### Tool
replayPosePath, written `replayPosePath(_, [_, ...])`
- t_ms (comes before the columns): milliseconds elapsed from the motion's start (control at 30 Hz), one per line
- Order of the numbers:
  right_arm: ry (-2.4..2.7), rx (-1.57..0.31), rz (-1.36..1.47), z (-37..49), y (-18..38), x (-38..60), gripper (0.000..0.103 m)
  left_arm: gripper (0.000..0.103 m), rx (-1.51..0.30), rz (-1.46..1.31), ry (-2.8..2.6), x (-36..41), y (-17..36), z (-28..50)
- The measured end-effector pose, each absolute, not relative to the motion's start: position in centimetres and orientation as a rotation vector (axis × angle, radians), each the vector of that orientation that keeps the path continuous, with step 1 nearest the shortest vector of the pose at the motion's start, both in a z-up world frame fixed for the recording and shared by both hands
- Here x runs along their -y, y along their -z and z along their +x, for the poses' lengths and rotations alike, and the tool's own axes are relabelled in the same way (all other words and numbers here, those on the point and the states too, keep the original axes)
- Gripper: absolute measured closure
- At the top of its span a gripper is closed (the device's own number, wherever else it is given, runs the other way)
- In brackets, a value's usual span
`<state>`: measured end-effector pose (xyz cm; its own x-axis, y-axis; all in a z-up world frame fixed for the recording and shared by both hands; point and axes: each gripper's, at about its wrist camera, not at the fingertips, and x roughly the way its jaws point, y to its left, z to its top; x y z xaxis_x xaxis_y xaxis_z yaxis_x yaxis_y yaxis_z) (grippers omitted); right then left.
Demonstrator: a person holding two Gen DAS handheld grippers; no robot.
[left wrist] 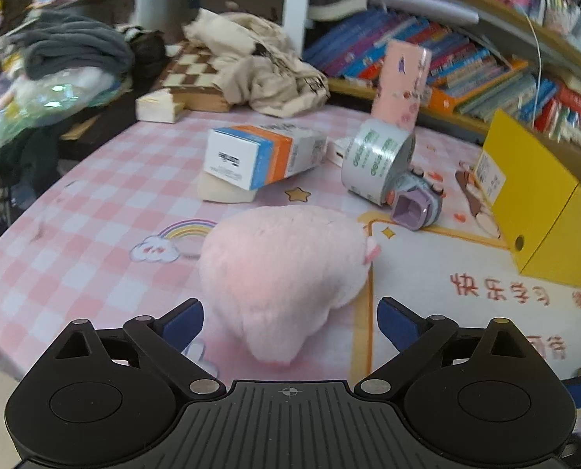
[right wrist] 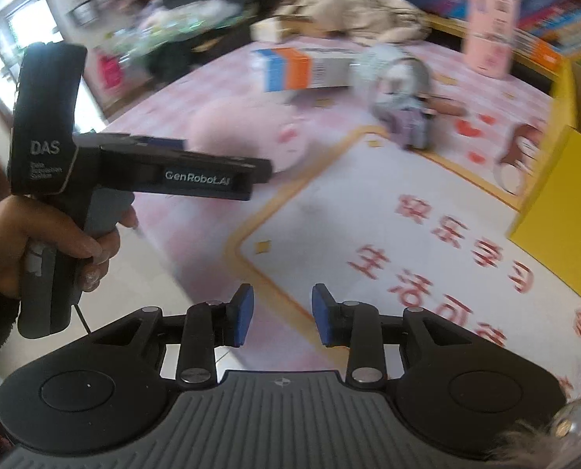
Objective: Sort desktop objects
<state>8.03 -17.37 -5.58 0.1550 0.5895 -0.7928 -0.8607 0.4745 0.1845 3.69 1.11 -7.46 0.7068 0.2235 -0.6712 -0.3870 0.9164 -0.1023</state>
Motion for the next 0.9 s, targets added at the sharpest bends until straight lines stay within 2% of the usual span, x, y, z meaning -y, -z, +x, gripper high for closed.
replayPosePath(233, [-1.278,-0.923,-0.465,5.2,6.3,15.6,0.063,0.004,-0.541,-0.376,-0.442,-0.7,5.1,-3.3])
replayPosePath(433, [-1.493,-0.888,-0.653,0.5,8.9,12.7,0.063,0.000,-0.407,-0.489,-0.716,-0.6,5.6,-11.8])
replayPosePath(667, [-1.597,-0.903,-0.838,-3.5,15.5,7.9,0.059,0.000,-0.477,-0.608,-1.052,-2.6,12.6,-18.4])
replayPosePath(900, [-1.526,-0.976,-0.989,-7.0,27.1,2.2,0.056,0.000,-0.560,-0.740,-1.205,-5.2,20.7,-21.6])
